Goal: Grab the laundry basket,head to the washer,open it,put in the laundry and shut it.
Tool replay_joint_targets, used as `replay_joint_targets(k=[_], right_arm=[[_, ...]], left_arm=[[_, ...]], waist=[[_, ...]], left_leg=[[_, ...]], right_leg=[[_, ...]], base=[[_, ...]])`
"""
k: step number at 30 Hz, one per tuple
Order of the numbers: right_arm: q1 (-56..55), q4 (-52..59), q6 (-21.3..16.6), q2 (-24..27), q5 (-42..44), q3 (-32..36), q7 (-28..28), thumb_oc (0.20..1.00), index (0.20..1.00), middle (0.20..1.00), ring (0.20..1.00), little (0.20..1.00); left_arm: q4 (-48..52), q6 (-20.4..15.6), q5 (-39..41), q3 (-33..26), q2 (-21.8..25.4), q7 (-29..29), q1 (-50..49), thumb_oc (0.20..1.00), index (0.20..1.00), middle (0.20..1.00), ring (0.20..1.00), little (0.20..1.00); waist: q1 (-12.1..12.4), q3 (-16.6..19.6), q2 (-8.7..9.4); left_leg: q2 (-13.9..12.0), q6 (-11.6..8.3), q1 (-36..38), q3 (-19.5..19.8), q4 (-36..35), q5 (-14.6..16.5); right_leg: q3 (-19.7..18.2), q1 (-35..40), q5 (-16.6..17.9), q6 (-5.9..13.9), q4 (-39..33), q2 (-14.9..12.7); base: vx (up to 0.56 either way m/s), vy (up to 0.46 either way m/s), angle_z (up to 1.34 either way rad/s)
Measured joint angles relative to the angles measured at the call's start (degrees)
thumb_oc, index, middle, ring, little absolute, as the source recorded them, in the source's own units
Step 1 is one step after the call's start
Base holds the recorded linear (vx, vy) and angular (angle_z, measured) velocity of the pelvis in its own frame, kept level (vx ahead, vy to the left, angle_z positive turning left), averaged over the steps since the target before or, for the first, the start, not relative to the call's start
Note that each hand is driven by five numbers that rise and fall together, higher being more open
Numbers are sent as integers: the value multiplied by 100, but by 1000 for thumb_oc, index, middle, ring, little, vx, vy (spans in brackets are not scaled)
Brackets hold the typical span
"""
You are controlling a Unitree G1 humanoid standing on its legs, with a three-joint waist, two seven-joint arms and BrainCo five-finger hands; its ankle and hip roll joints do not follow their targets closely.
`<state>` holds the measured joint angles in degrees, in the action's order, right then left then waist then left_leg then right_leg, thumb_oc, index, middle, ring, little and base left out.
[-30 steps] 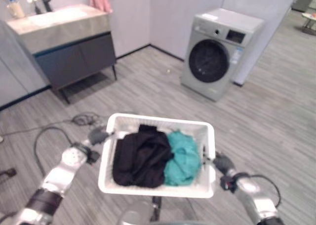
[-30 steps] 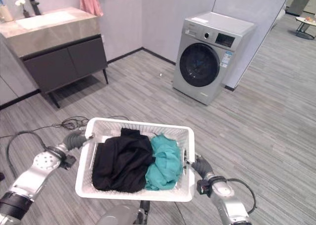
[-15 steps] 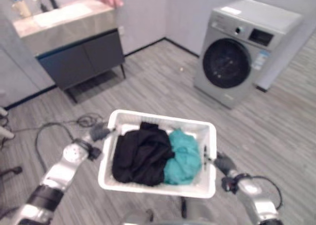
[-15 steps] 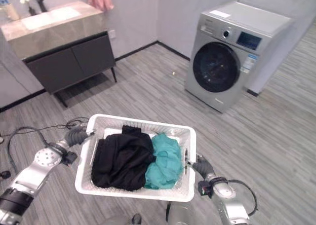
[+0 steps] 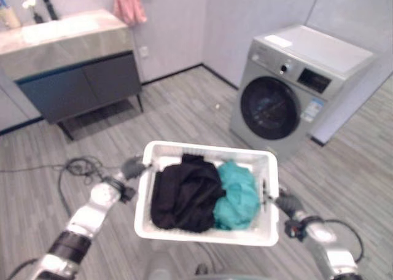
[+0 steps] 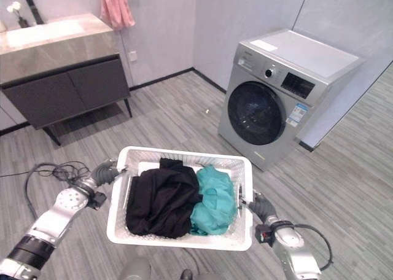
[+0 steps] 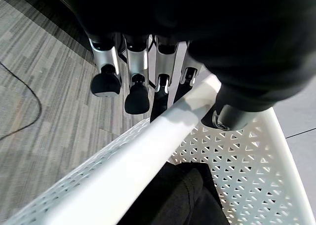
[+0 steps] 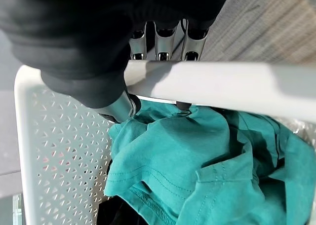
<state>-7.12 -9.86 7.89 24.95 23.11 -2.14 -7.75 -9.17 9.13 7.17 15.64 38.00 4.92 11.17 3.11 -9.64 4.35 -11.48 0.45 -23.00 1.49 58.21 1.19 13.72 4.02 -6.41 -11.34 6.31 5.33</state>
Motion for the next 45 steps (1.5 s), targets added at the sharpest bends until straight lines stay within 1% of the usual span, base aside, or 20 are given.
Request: replay_joint_targets(k=[3, 5, 8, 12, 13, 14, 15, 16, 17, 18, 20, 24, 27, 29, 31, 34, 37, 40, 41, 45], right_arm=[[106, -3, 31, 7, 7, -35, 27, 200, 200, 200, 200, 200], [-29, 22, 21, 53, 62, -41, 22, 200, 200, 200, 200, 200], [31, 32, -16, 89, 62, -44, 36, 200, 200, 200, 200, 200], [5, 9, 11, 106, 61, -37, 84, 200, 200, 200, 200, 200], [20, 18, 10, 106, 61, -36, 84, 200, 200, 200, 200, 200], [-16, 61, 1, 157, 61, -33, 83, 200, 200, 200, 200, 200], [-14, 59, 8, 145, 60, -38, 78, 200, 200, 200, 200, 200], [-21, 73, 5, 130, 61, -54, 84, 200, 200, 200, 200, 200], [-21, 53, 2, 78, 59, -39, 87, 200, 200, 200, 200, 200], [-38, 55, -16, 35, 58, -30, 97, 200, 200, 200, 200, 200], [-7, 58, -14, 27, 53, -32, 91, 200, 200, 200, 200, 200], [-20, 162, -5, -31, -69, -46, 22, 200, 200, 200, 200, 200], [92, 154, -14, -32, -81, -30, 1, 200, 200, 200, 200, 200], [120, 156, 9, -1, -101, -33, -6, 200, 200, 200, 200, 200], [118, 159, 65, -16, -168, -50, -63, 200, 200, 200, 200, 200], [150, 157, 62, -4, -194, -62, -73, 200, 200, 200, 200, 200], [135, 152, 64, -20, -202, -64, -124, 200, 200, 200, 200, 200], [131, 142, 76, -24, -229, -64, -132, 200, 200, 200, 200, 200], [79, 90, 66, -33, -228, -57, -198, 200, 200, 200, 200, 200], [-35, 68, 41, -1, -223, -16, -204, 200, 200, 200, 200, 200]], left_arm=[[-10, 30, 35, 2, 66, -60, -87, 200, 200, 200, 200, 200], [-12, 11, 45, 82, 22, -97, -55, 200, 200, 200, 200, 200], [-171, 2, 76, 152, 30, -105, 159, 200, 200, 200, 200, 200], [-197, 8, 83, 255, 11, -107, 158, 200, 200, 200, 200, 200], [-197, 10, 84, 251, 21, -110, 159, 200, 200, 200, 200, 200], [-196, 7, 85, 273, 21, -113, 158, 200, 200, 200, 200, 200], [-197, 7, 86, 302, 55, -111, 178, 200, 200, 200, 200, 200], [-228, 7, 86, 300, 51, -123, 205, 200, 200, 200, 200, 200], [-232, 9, 85, 303, 59, -118, 229, 200, 200, 200, 200, 200], [-220, 6, 84, 300, 86, -119, 250, 200, 200, 200, 200, 200], [-213, 8, 84, 296, 124, -109, 308, 200, 200, 200, 200, 200], [-174, 7, 82, 293, 287, -92, 366, 200, 200, 200, 200, 200], [-131, -4, 85, 269, 344, -115, 399, 200, 200, 200, 200, 200], [-81, 5, 87, 259, 375, -106, 398, 200, 200, 200, 200, 200], [-70, 10, 93, 241, 430, -58, 384, 200, 200, 200, 200, 200], [-65, 8, 175, 216, 448, -43, 375, 200, 200, 200, 200, 200], [-66, 8, 199, 212, 523, 5, 342, 200, 200, 200, 200, 200], [-25, 8, 202, 176, 515, 29, 200, 200, 200, 200, 200, 200], [134, 4, 201, 50, 435, 3, -26, 200, 200, 200, 200, 200], [158, 7, 194, 70, 319, 2, -72, 200, 200, 200, 200, 200]], waist=[[53, -173, -7], [52, -130, -253], [135, -159, -278], [181, -238, -184], [221, -245, -168], [256, -160, -308], [247, -122, -307], [254, -113, -273], [222, -112, -233], [230, -64, -164], [249, -37, -128], [279, -43, -162], [277, 2, -360], [263, -53, -485], [332, -83, -536], [340, -87, -487], [352, -46, -261], [433, 36, -110], [521, 186, 4], [390, 286, 1]], left_leg=[[400, -167, 108, -68, -2120, -11], [548, -162, 345, -217, -4123, -309], [853, -203, 232, -3, -5088, -377], [1169, -98, 254, 59, -4888, -459], [1236, 42, 389, 57, -4799, -501], [1296, 395, 720, 60, -4640, -558], [1347, 478, 853, 60, -4473, -505], [1375, 366, 931, 127, -4519, -786], [1452, 403, 989, 116, -4475, -726], [1495, 396, 1321, 235, -4831, -777], [1659, 488, 1553, 253, -5028, -714], [1881, 748, 2177, 13, -5241, -433], [1933, 865, 2307, -39, -5090, -230], [1859, 739, 2368, 22, -5085, -72], [1748, 533, 2517, -69, -5154, -98], [1733, 386, 2611, -116, -5146, 22], [1700, 243, 2744, -45, -5141, 170], [1632, 143, 2967, -123, -5245, 237], [1408, -72, 3103, -242, -5204, 405], [1004, -190, 3038, -214, -5197, 454]], right_leg=[[-80, 356, -23, 304, -83, -63], [-119, 454, -154, 922, 186, 90], [-38, 781, -230, 832, -408, 190], [-165, 1064, -237, 833, -504, 161], [-269, 1184, -254, 862, -543, 158], [-403, 1353, -314, 958, -482, 263], [-491, 1508, -428, 1087, -473, 263], [-551, 1508, -525, 1067, -305, 305], [-518, 1472, -528, 1065, -131, 215], [-581, 1090, -814, 1106, 790, 1], [-734, 865, -850, 1184, 1576, -184], [-643, 17, -253, 1497, 3960, -721], [-663, -684, -323, 1663, 4946, -1374], [-575, -923, -379, 1689, 4615, -1662], [-204, -983, -489, 1695, 3335, -2039], [-2, -996, -50, 1763, 1581, -2332], [-547, -841, 459, 1987, 817, -2113], [-318, -351, 625, 1909, 168, -1989], [-180, 177, 970, 1808, -564, -1728], [-164, 218, 975, 1595, -776, -1262]], base=[[165, 53, -22], [289, 94, -10], [304, 80, -39], [267, 121, -26], [299, 154, -61], [315, 166, -53], [428, 241, -38], [229, 142, -7], [272, 199, 3], [156, 128, 15], [251, 261, 13], [156, 204, 2], [120, 101, 1], [197, -36, -1], [152, -131, -15], [116, -135, -3], [181, -228, 8], [123, -167, -24], [101, -197, -55], [36, -131, -15]])
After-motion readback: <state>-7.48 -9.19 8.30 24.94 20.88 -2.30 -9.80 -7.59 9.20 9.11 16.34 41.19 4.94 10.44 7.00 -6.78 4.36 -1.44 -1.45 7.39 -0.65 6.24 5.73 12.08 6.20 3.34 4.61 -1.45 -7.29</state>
